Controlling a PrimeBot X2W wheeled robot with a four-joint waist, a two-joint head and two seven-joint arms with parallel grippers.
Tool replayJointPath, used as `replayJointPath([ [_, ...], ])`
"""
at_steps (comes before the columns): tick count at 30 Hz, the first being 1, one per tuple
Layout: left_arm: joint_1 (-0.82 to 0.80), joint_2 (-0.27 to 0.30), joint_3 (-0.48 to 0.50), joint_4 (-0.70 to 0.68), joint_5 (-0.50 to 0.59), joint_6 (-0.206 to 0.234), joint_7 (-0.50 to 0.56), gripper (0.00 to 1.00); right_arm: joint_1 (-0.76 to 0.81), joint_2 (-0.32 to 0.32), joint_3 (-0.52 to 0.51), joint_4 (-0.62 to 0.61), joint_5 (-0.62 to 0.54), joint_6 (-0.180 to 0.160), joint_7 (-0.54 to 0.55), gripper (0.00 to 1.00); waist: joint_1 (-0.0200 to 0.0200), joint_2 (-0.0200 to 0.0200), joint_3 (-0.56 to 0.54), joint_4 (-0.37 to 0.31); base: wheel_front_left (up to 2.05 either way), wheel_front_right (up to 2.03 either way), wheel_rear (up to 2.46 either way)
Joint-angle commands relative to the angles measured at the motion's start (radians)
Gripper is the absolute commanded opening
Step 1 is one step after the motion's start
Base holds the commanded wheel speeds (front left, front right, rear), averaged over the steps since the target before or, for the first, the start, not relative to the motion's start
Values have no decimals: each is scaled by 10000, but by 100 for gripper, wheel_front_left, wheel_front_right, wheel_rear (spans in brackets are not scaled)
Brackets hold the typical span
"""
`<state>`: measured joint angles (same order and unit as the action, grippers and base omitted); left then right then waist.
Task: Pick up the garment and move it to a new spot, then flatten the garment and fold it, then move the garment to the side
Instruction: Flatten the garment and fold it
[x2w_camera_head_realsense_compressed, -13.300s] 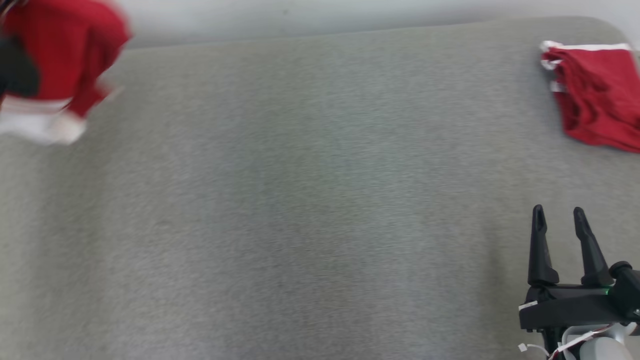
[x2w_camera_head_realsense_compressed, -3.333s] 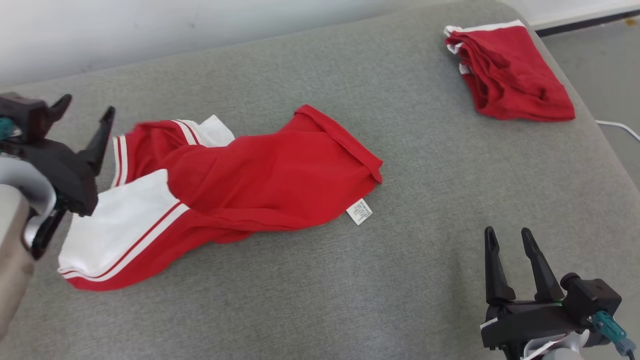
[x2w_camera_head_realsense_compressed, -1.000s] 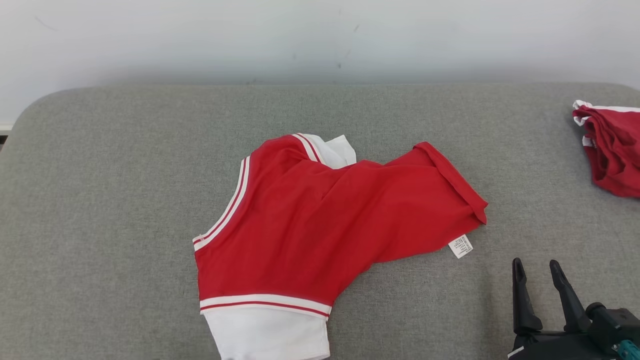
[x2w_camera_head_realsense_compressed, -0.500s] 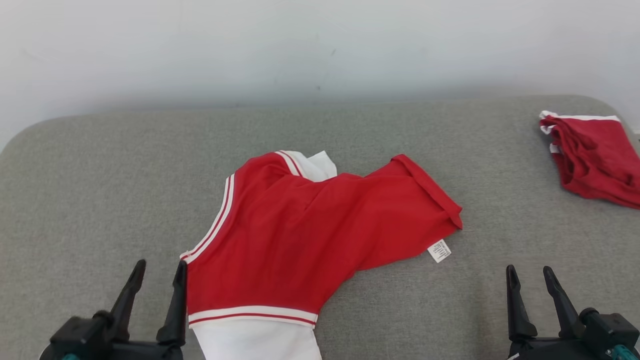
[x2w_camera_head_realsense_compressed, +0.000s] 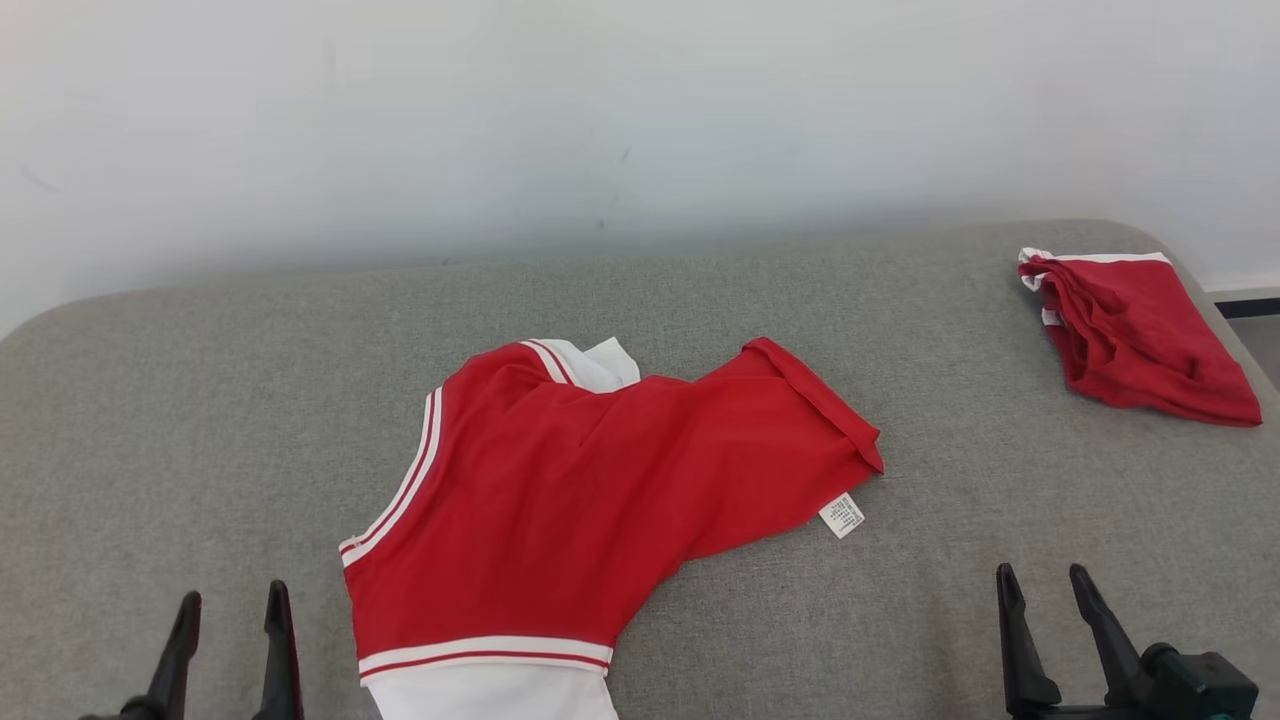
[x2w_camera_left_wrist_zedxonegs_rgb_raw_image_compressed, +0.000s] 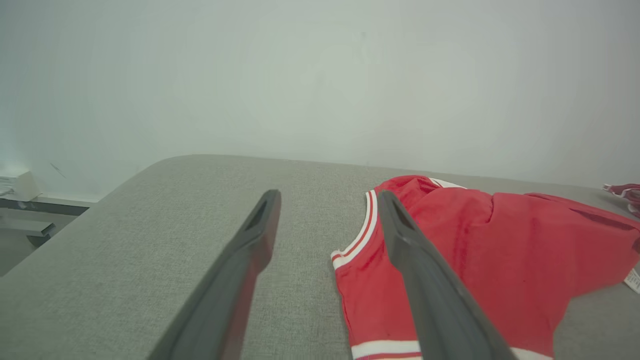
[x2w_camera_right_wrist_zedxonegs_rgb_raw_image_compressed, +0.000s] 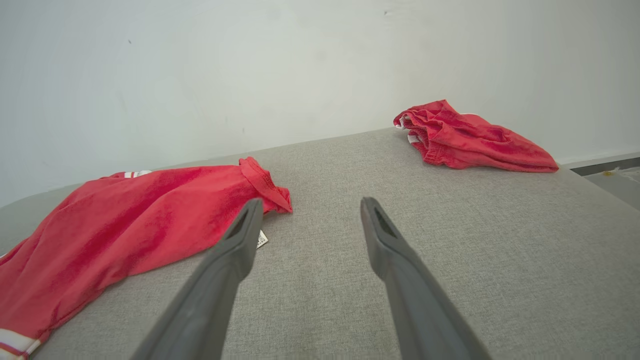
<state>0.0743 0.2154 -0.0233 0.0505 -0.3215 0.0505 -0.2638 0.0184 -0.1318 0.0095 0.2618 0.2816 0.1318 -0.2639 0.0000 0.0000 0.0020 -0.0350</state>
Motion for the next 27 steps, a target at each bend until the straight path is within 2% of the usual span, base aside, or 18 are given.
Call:
replayJointPath([
  [1,191,-256,272,75,298,-193,-4,100,72,-5,61,80,43,-26,-4,100,0,0,-32,15,0,0,0],
  [2,191,-256,272,75,298,-193,-4,100,72,-5,61,80,43,-26,-4,100,0,0,-32,15,0,0,0],
  [5,374,-682,612,226,738,-616,-4,100,100,-13,110,209,60,-26,-2,100,0,0,-90,104,0,0,0],
  [12,155,-1039,1043,377,1189,-1147,-4,100,-207,-230,382,391,-41,-26,-4,100,0,0,-97,268,0,0,0],
  [17,-161,-1247,1100,426,1427,-1461,-4,100,-1021,-870,1064,1075,-95,-26,-2,100,0,0,61,588,0,0,0],
  [27,-902,-1541,809,350,1568,-1720,-5,100,-3715,-2363,2518,3847,56,-26,45,100,0,0,1230,1832,0,0,0],
])
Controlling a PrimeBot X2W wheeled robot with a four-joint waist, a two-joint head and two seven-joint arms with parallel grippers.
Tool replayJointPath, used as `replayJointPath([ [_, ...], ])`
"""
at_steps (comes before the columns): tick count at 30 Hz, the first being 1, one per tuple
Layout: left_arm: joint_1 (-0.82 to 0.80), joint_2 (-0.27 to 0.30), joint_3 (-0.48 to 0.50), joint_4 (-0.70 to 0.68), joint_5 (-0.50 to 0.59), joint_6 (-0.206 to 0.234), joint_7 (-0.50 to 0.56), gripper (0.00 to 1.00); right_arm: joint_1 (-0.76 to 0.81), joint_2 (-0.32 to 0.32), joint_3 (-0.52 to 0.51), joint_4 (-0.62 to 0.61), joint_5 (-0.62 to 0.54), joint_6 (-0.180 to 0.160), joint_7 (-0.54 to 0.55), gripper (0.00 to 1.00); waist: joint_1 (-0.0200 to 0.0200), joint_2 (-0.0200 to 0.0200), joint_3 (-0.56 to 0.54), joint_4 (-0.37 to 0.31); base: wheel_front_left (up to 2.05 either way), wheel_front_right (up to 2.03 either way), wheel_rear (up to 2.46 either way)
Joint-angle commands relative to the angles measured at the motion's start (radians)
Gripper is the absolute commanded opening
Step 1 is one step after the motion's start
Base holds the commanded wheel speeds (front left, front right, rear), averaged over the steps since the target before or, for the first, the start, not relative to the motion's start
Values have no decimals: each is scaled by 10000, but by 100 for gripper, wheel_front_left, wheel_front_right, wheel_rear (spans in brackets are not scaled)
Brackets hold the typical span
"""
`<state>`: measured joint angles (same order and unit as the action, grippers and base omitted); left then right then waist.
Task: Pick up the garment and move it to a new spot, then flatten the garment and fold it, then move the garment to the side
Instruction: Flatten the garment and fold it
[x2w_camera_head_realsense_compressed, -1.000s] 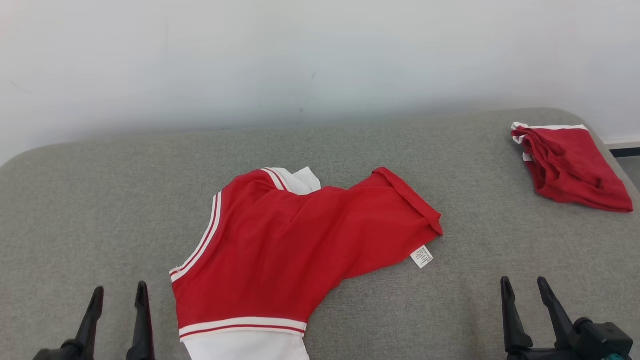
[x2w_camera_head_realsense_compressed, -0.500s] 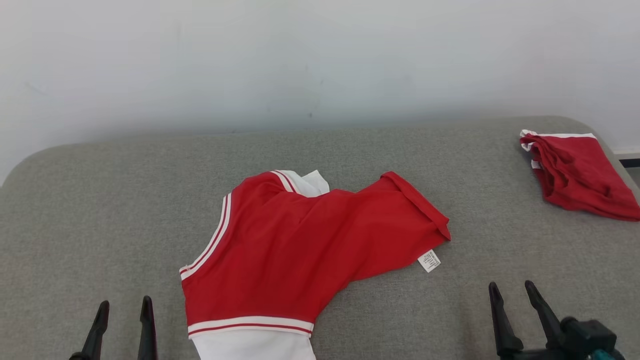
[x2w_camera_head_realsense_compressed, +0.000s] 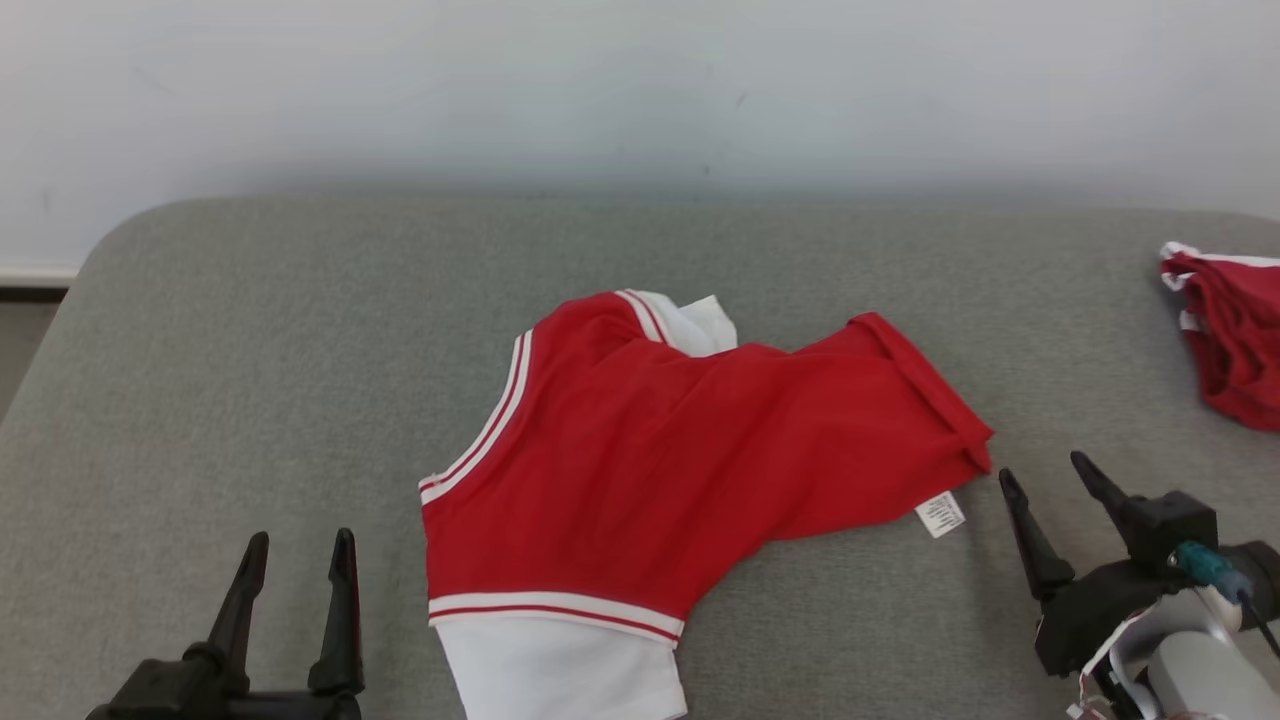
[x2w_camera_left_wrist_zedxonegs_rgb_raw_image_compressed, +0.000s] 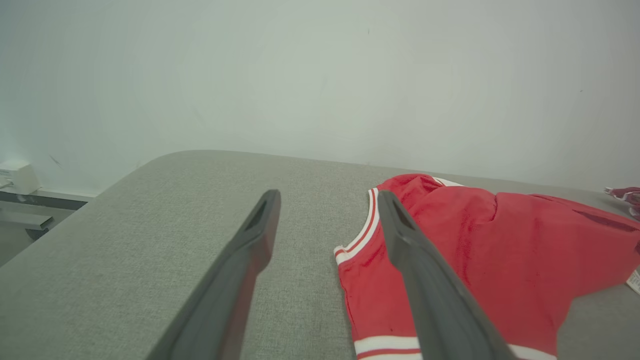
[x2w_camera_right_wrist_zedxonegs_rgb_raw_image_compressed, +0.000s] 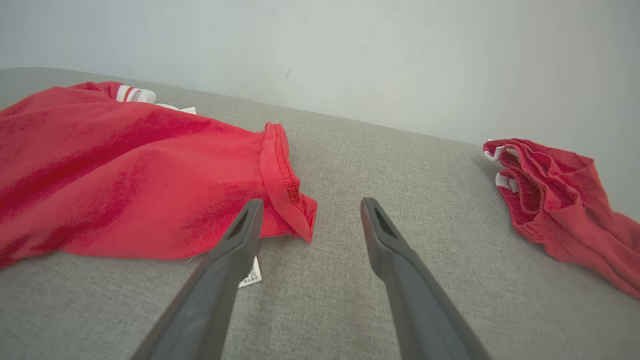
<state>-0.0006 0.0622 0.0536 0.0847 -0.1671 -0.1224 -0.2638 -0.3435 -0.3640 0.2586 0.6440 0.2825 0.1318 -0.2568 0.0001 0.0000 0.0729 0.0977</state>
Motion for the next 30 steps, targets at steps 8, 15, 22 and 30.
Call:
replayJointPath([
  [8,-614,-91,-58,87,-58,-71,-5,100,-1454,-395,1158,1860,216,-26,-59,100,-1,0,1083,990,0,0,0],
  [15,-728,-112,-156,125,-71,-60,-5,100,-2098,-441,1740,2747,691,-26,-82,0,-1,0,1057,1009,0,0,0],
  [22,-124,-113,-115,411,-222,-61,-5,100,-1060,-703,2008,1415,1061,-26,-85,0,-1,0,324,414,0,0,0],
  [30,478,-114,-81,501,-346,-58,-5,100,749,-1189,2343,-928,1450,-26,-75,0,-1,0,-331,-303,0,0,0],
])
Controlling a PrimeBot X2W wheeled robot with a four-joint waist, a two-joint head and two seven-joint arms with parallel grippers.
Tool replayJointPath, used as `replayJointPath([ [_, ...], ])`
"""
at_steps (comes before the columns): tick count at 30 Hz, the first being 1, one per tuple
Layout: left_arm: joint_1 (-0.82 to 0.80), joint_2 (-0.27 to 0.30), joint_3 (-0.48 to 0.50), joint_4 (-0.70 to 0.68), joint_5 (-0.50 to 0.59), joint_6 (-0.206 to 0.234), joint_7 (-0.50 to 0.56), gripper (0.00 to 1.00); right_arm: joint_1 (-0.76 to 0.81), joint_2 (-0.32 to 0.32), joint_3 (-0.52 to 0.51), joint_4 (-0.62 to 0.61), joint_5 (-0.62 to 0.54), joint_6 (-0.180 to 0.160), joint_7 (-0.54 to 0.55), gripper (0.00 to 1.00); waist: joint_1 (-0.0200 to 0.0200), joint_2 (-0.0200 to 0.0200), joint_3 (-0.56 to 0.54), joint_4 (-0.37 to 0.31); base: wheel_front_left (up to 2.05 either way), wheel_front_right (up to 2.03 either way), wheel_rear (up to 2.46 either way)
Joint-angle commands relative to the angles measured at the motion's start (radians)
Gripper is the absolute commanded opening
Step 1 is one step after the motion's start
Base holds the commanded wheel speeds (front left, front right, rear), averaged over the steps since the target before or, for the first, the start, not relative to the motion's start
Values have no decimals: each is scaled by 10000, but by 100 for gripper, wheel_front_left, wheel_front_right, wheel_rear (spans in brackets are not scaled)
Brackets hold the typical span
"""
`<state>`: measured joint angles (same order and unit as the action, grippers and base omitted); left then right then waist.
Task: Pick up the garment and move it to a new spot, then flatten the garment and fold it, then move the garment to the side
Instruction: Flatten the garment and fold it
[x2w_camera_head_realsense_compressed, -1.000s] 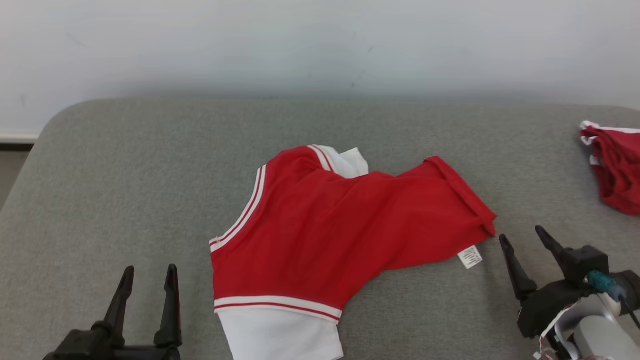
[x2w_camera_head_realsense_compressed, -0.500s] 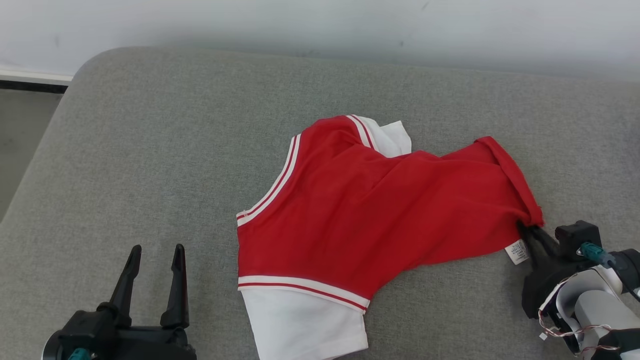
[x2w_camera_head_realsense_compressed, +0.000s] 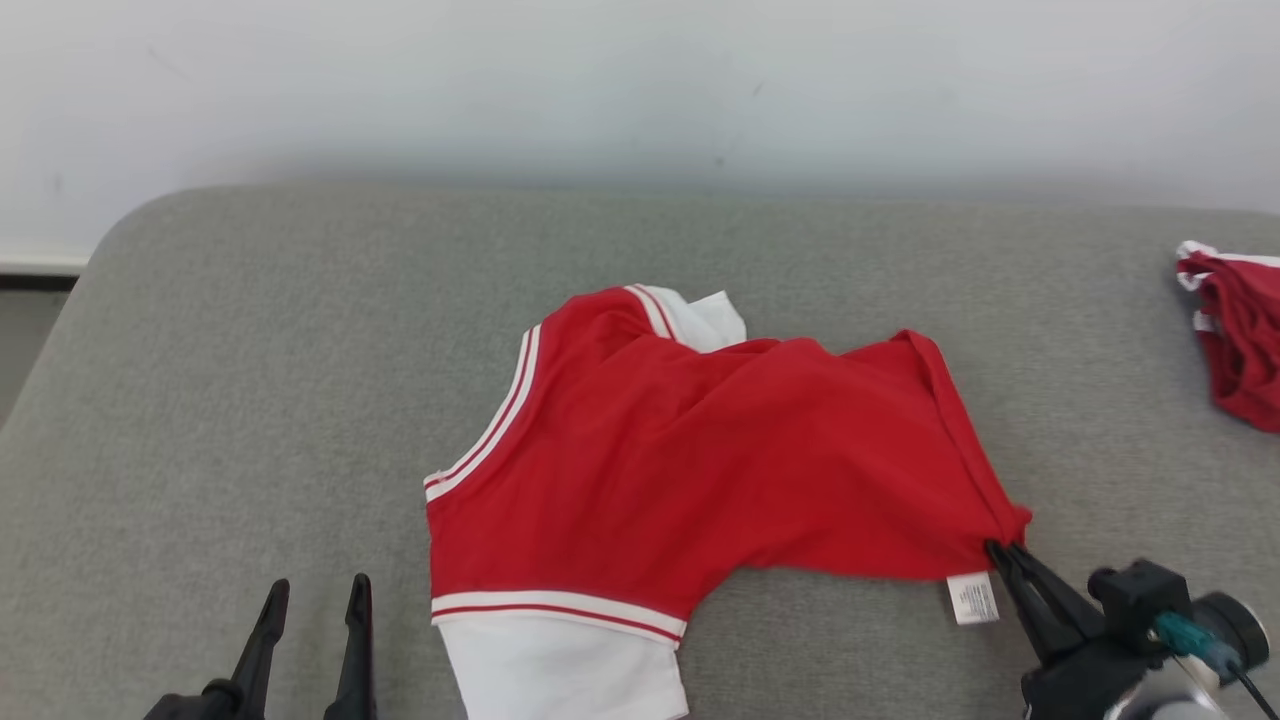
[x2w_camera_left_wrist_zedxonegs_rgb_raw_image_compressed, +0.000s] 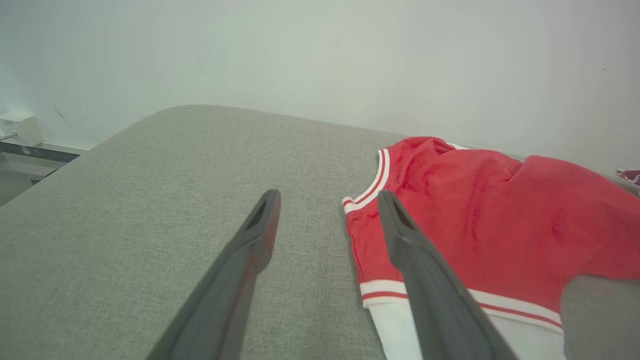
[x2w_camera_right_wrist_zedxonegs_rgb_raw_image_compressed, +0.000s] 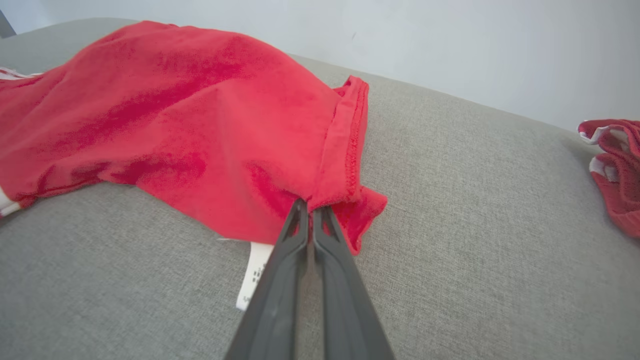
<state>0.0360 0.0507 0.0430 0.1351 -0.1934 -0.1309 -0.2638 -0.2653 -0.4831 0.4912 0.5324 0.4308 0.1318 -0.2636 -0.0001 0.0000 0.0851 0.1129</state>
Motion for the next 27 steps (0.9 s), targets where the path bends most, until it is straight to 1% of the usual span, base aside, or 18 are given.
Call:
replayJointPath([
  [1,159,0,39,7,-85,29,-5,100,229,-102,-4,-131,88,-26,-8,0,1,0,-510,-514,0,0,0],
  [4,281,-4,7,-42,-114,64,-5,100,1102,-332,-178,-1226,600,-26,86,0,1,0,-655,-666,0,0,0],
  [9,439,-1,58,-150,-99,69,-5,100,2879,-658,-942,-3075,1623,-26,903,0,1,0,-683,-768,0,0,0],
  [11,499,2,134,-178,-83,58,-5,100,3471,-540,-1379,-3643,1903,-26,1153,0,1,0,-641,-820,0,0,0],
  [14,519,-2,195,-169,-68,48,-5,100,4107,-408,-1799,-4108,1950,-26,1548,0,1,0,-579,-855,0,0,0],
  [17,429,1,151,-120,-38,36,-5,100,4380,-224,-2034,-4233,1902,-26,1935,0,1,0,-525,-814,0,0,0],
  [18,379,0,109,-110,-18,32,-5,100,4401,-182,-2114,-4238,1834,-26,1993,40,1,0,-506,-780,0,0,0],
  [19,325,-2,83,-106,1,29,-5,100,4390,-132,-2177,-4227,1779,-26,2030,100,1,0,-489,-744,0,0,0],
  [21,244,0,30,-96,41,25,-5,100,4270,-199,-2238,-4164,1469,-26,2007,100,1,0,-463,-660,0,0,0],
  [27,164,-1,88,-180,64,15,-5,100,3580,-72,-2545,-3991,1091,-26,1832,100,1,0,-387,-531,0,0,0],
])
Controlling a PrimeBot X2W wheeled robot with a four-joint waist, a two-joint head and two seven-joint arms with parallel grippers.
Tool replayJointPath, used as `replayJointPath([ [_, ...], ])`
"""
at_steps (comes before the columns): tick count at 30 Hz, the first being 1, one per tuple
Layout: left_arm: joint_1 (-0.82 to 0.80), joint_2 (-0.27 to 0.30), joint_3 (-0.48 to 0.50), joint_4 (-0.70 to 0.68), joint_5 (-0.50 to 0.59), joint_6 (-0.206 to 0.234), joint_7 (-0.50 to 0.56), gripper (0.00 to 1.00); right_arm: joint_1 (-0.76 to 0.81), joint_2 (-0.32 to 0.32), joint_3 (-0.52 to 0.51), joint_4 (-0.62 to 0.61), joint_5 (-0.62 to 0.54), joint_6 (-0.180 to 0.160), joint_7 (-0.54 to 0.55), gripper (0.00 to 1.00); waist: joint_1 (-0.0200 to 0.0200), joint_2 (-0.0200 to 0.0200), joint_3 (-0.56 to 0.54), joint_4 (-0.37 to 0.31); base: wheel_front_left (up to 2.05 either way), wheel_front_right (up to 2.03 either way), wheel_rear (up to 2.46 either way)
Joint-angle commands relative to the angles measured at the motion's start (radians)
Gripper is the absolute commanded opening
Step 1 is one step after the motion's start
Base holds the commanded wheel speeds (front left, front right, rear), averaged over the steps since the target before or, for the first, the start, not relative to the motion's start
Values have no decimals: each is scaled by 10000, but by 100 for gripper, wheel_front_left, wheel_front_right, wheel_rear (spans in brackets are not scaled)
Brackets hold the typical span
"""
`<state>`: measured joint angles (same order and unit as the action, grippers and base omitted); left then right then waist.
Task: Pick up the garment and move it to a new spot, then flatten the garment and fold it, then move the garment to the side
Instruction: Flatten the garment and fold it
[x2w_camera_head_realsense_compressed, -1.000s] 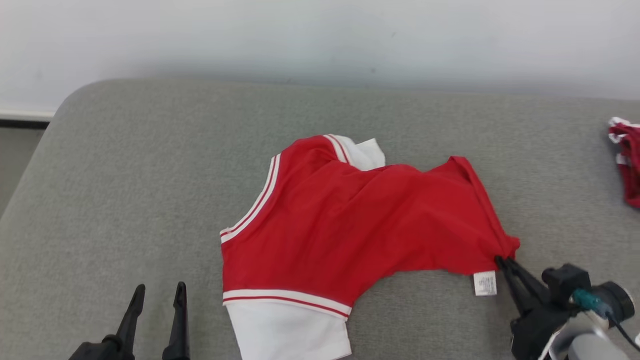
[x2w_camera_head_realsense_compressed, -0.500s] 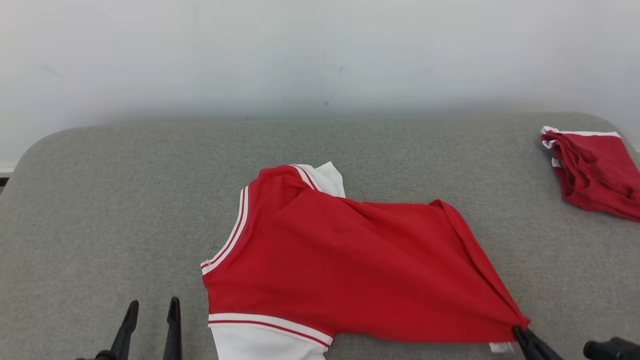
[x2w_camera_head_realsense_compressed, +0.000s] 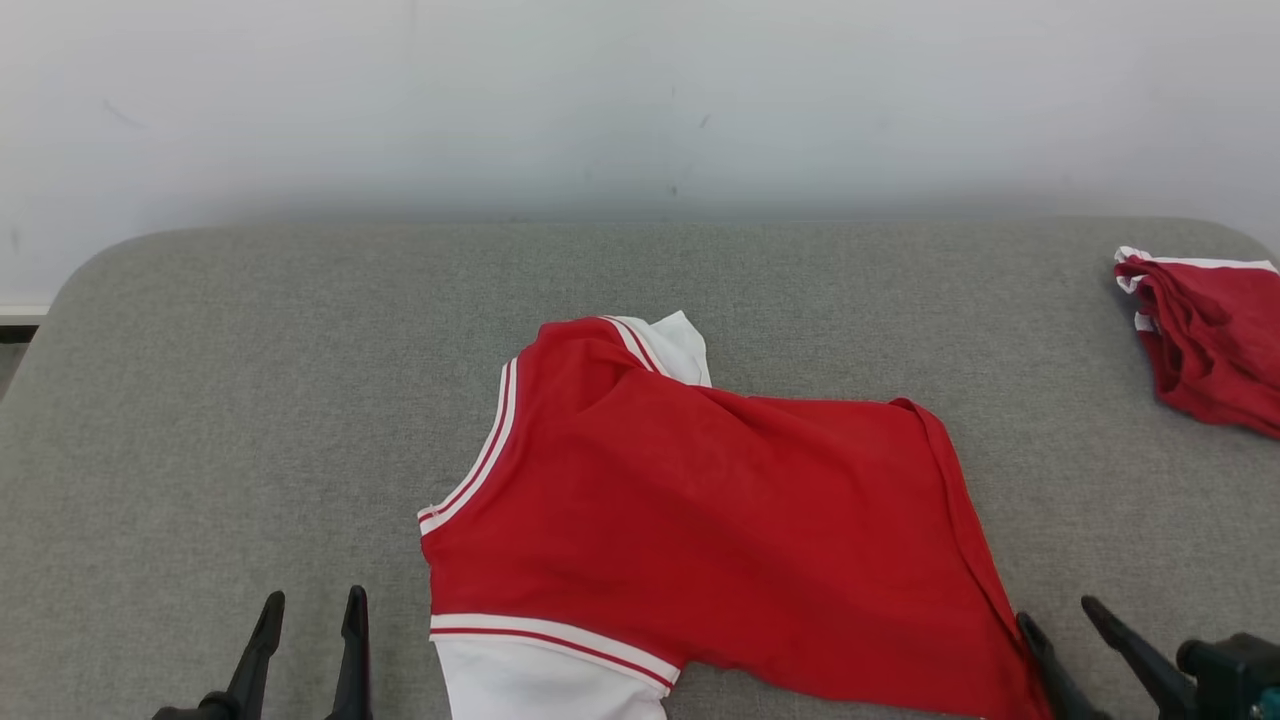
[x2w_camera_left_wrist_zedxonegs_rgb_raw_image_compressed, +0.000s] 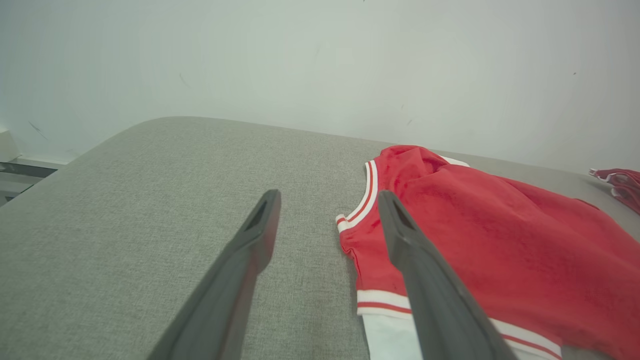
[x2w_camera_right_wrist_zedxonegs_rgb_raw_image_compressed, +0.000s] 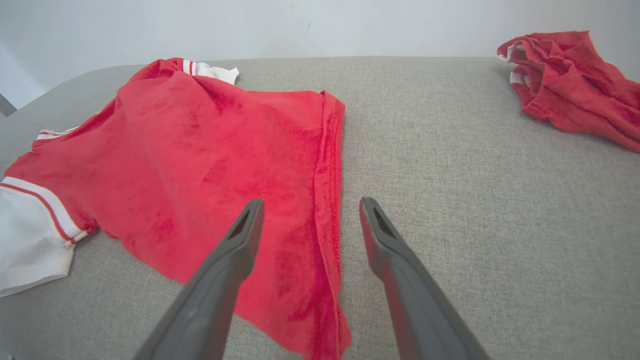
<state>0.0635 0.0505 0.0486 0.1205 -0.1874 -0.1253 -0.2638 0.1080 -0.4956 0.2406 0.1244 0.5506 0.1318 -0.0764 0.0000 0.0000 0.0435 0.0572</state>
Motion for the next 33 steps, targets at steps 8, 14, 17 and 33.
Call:
replayJointPath([
  [8,-293,3,-113,-24,69,-32,-5,100,-1603,122,508,1573,-870,-26,308,100,0,0,241,278,0,0,0],
  [14,-481,3,-221,-43,96,-30,-5,100,-1967,178,844,2756,-904,-26,394,100,0,0,313,574,0,0,0],
  [17,-434,2,-182,-107,99,-32,-5,100,-2072,229,1043,3262,-802,-26,384,15,0,0,337,642,0,0,0],
  [33,-692,1,-190,-52,100,-41,-5,100,-4696,172,470,4387,-39,-26,-916,0,0,0,689,791,0,0,0],
])
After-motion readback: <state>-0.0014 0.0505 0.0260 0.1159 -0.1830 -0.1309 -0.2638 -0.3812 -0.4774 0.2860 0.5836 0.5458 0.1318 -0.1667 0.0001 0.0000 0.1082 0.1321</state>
